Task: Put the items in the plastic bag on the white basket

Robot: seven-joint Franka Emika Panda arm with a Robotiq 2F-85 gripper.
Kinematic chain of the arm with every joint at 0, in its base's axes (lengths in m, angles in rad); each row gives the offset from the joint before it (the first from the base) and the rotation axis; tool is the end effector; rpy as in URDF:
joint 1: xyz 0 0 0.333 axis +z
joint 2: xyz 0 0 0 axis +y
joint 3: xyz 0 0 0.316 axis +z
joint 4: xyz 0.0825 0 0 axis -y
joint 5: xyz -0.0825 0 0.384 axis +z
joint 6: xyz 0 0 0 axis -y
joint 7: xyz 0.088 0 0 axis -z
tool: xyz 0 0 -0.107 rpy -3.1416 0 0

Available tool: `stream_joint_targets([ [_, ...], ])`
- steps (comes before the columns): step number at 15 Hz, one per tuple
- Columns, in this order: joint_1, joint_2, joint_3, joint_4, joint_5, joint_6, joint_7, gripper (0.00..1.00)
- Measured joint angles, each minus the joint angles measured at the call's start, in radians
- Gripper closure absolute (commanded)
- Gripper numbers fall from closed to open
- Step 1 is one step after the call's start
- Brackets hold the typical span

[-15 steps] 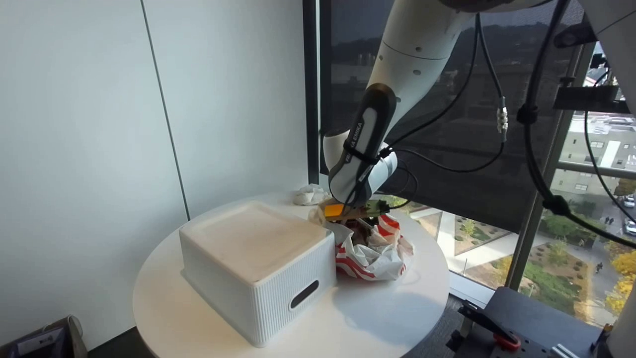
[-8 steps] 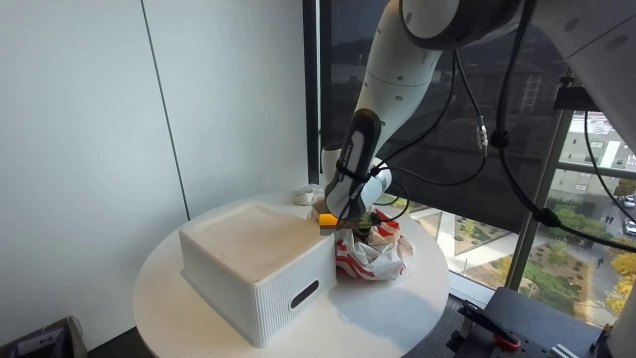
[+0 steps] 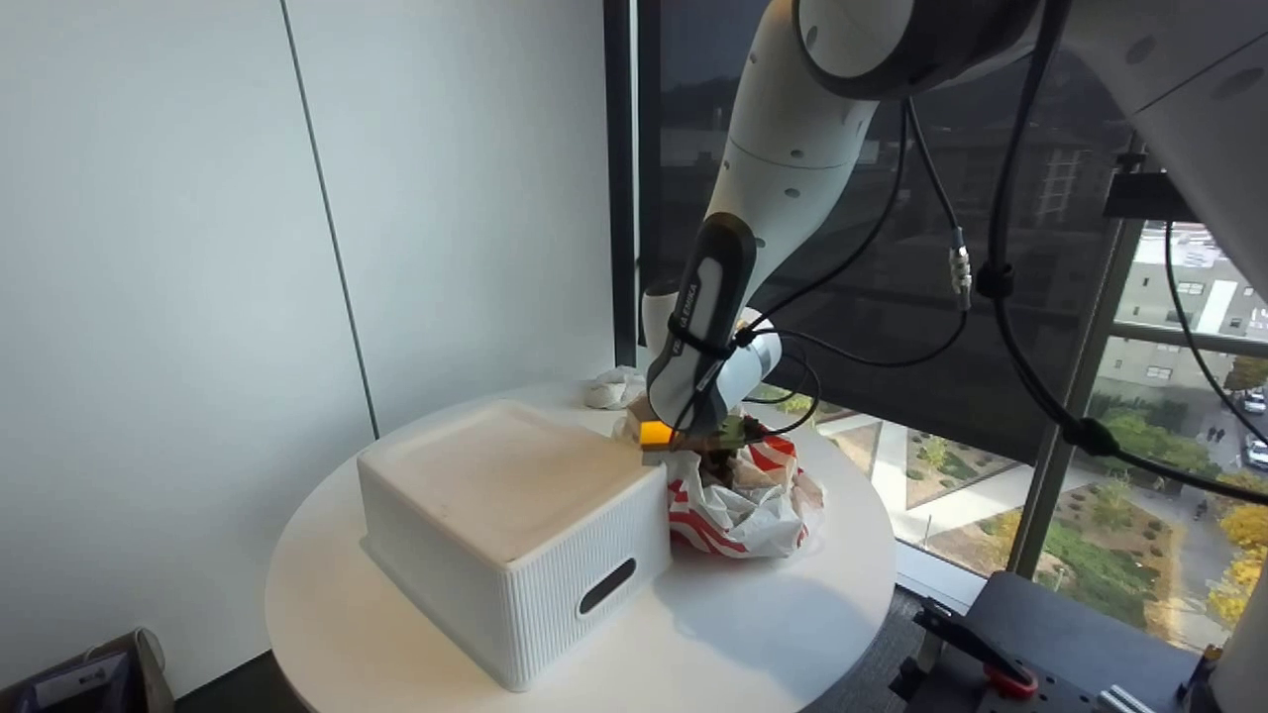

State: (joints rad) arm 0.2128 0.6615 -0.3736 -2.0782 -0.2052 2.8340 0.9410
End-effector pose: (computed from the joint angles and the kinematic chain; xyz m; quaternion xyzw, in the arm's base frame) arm 0.5840 -0.0860 0.1347 0.9054 -0.3941 0.1097 0.1138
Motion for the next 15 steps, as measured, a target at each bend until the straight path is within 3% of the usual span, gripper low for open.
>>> stream_joint_targets([
  [4,0.002,-0.045,0.005,-0.013,0.001,-0.089,-0.01,0.93],
  [7,-0.009,-0.107,0.027,-0.025,0.006,-0.206,-0.029,0.88],
  [15,-0.036,-0.372,0.098,-0.009,-0.048,-0.805,-0.098,0.89],
])
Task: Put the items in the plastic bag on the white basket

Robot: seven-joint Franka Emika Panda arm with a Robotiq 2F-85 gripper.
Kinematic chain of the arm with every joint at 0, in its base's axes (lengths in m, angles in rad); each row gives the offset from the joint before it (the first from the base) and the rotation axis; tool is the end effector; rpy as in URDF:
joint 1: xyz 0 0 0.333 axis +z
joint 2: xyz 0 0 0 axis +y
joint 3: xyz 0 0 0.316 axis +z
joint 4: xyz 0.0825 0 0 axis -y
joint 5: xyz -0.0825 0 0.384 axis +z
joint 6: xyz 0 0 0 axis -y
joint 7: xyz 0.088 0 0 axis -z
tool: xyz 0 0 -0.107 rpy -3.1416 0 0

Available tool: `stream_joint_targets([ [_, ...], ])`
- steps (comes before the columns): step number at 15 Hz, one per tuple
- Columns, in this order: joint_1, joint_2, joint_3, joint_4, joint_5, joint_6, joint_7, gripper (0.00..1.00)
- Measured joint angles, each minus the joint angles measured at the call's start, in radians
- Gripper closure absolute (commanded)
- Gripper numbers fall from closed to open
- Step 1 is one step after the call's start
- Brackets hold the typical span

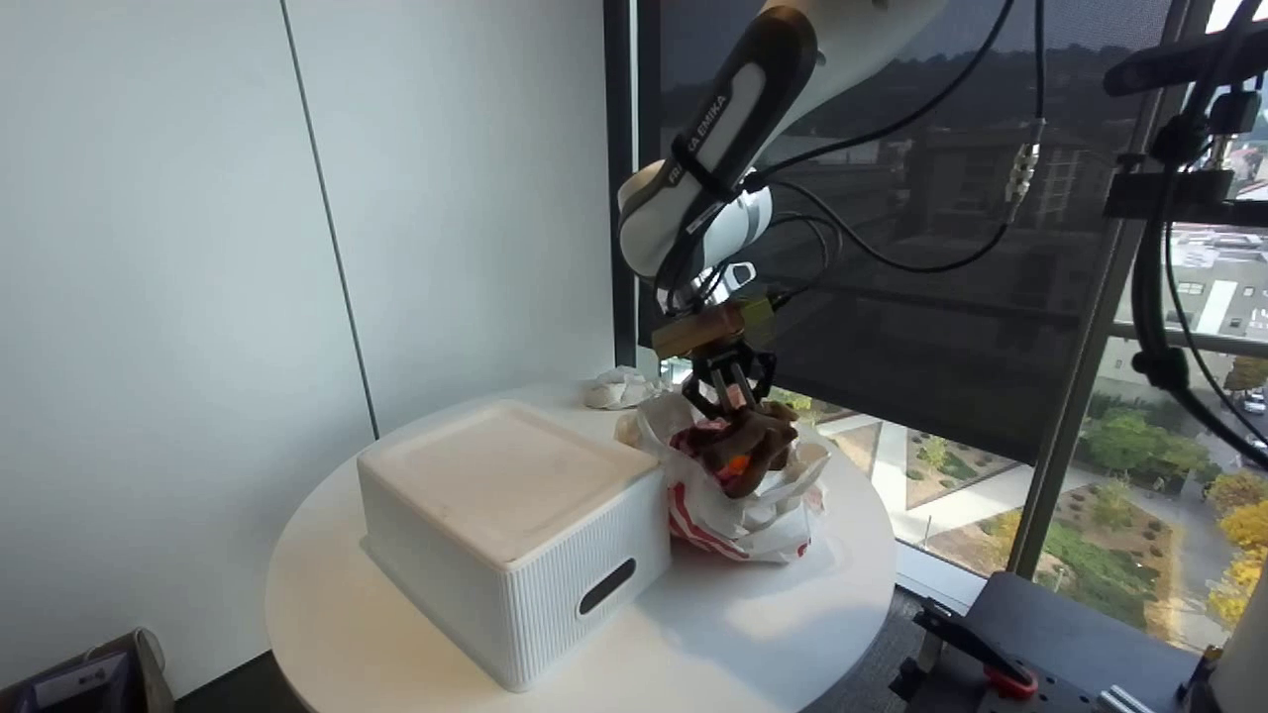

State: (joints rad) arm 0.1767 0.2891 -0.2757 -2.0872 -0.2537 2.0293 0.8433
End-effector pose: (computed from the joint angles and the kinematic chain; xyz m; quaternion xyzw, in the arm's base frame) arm 0.5393 -0.0669 0.2702 0.9000 -0.3765 -0.1053 0.1928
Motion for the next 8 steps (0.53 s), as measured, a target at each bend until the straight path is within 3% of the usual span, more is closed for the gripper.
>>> stream_joint_targets([
  [3,-0.014,-0.096,0.046,0.003,-0.063,-0.048,0.005,0.88],
  [8,-0.034,-0.234,0.161,-0.029,-0.077,0.068,-0.004,0.88],
])
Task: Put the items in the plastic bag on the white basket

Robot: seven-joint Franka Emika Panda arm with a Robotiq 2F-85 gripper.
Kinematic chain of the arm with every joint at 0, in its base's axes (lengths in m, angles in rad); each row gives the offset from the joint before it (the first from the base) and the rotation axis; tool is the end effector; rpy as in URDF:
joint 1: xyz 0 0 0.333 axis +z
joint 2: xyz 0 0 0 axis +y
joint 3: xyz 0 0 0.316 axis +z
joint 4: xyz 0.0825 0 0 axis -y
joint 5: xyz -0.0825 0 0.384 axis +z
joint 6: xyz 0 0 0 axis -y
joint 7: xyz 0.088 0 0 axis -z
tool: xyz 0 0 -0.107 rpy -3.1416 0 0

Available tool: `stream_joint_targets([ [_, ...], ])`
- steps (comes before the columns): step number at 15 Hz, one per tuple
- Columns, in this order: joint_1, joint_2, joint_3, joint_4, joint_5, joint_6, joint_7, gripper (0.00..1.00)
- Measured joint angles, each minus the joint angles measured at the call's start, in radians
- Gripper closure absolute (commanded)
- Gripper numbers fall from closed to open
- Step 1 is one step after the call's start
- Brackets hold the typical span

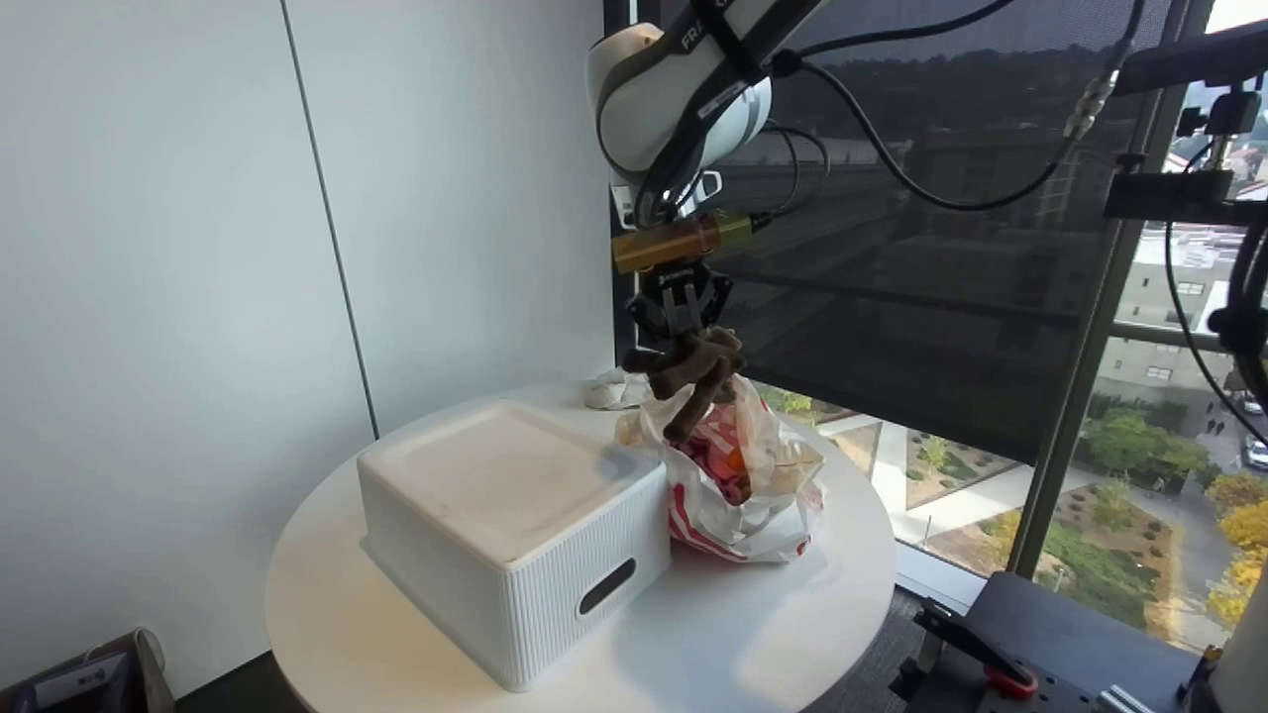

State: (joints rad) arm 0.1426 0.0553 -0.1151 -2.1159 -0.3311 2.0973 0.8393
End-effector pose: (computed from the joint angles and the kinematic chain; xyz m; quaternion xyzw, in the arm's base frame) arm 0.5448 -0.0003 0.3843 0.9399 -0.3082 0.0267 0.1446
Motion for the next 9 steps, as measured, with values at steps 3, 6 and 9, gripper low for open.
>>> stream_joint_targets([
  [3,-0.002,-0.009,0.058,-0.017,0.0,0.128,-0.036,0.88],
  [6,-0.007,0.059,0.084,-0.008,0.001,0.251,-0.11,0.88],
  [9,-0.014,0.185,0.093,0.049,0.046,0.333,-0.219,0.88],
])
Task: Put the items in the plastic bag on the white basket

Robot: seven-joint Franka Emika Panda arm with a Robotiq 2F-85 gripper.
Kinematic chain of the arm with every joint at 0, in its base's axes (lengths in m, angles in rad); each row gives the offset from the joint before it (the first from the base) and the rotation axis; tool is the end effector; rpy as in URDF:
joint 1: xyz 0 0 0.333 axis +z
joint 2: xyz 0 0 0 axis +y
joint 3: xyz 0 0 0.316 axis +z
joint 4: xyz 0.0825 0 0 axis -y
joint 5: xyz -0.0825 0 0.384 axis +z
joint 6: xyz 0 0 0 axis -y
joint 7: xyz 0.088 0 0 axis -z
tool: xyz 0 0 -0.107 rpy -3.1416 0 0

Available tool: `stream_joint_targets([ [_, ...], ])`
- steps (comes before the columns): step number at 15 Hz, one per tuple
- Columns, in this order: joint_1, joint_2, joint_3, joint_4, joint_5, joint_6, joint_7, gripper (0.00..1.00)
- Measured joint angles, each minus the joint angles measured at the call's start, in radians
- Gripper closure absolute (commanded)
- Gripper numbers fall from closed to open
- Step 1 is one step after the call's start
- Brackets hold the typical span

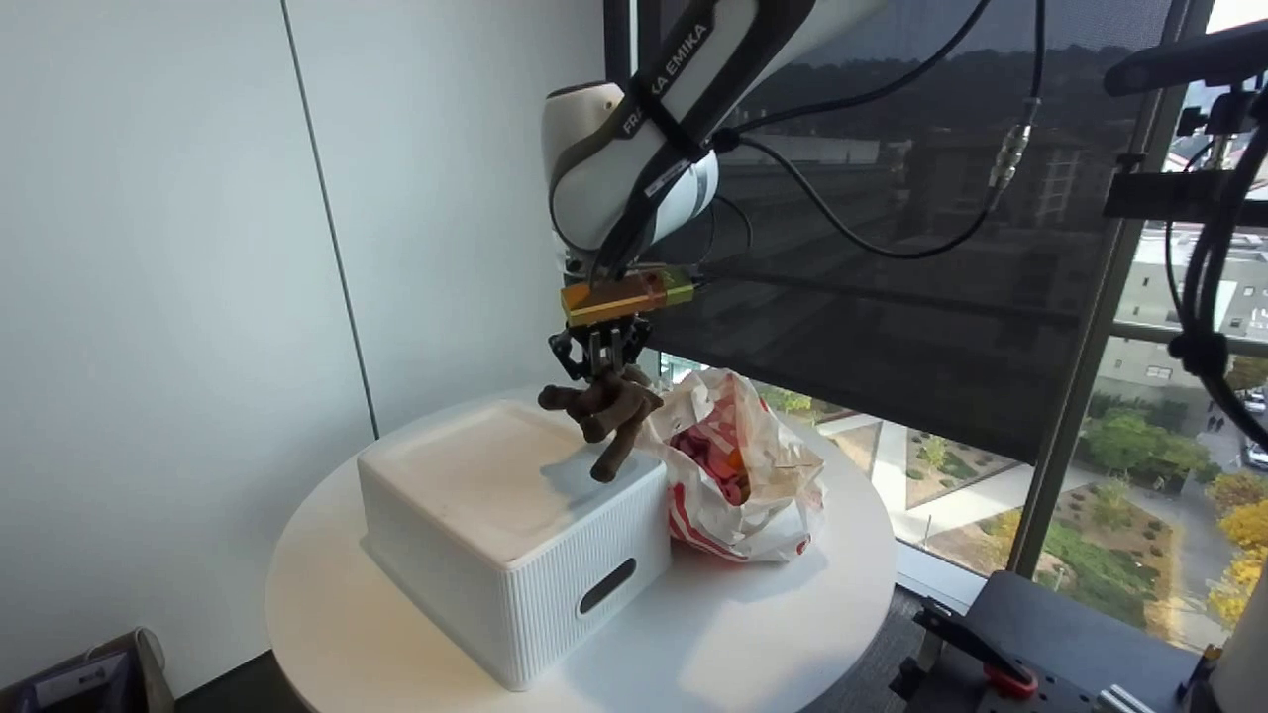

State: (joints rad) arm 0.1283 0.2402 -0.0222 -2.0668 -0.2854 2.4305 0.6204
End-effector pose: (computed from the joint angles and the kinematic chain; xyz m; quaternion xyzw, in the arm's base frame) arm 0.5926 0.0626 0.3284 0.9812 -0.1523 0.0931 0.0736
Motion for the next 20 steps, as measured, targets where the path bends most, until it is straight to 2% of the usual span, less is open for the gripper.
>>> stream_joint_targets([
  [5,0.003,0.194,0.036,0.189,0.139,0.018,-0.174,0.88],
  [10,0.061,0.325,0.037,0.368,0.145,0.018,-0.183,0.88],
  [11,0.075,0.353,0.032,0.397,0.142,0.02,-0.183,0.85],
  [12,0.089,0.383,0.025,0.424,0.14,0.029,-0.182,0.6],
  [14,0.112,0.438,0.009,0.472,0.139,0.051,-0.181,0.57],
  [20,0.124,0.449,-0.003,0.516,0.162,0.013,-0.18,0.12],
])
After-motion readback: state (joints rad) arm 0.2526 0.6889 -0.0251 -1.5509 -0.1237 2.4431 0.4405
